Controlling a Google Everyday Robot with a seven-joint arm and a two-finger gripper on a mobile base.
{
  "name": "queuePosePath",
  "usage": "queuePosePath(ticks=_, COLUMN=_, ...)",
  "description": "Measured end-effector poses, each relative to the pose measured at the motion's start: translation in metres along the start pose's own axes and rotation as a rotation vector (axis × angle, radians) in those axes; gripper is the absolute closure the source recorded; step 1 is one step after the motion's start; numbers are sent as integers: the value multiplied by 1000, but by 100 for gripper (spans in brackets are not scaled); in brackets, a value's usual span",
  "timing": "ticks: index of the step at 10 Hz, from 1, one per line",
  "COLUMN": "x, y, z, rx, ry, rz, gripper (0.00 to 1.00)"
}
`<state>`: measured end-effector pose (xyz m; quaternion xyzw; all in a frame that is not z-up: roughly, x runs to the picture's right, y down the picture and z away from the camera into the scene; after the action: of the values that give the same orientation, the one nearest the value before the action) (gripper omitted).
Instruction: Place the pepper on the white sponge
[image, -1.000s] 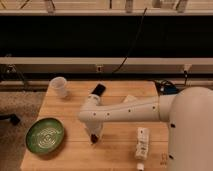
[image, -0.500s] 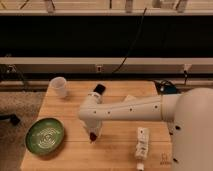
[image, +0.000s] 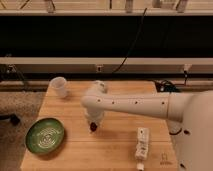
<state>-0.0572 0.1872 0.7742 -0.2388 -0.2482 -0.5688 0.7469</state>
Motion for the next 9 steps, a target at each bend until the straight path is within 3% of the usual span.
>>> queuePosePath(ticks=3, x=22, y=1, z=-11, rx=-11, ry=22, rz=19, gripper=100)
queuePosePath(ticks=6, x=52, y=25, z=-21, rx=-32, ry=33, rz=100, gripper=100)
queuePosePath(ticks=9, x=92, y=63, z=-49, rx=-39, ry=65, rz=208, gripper=100)
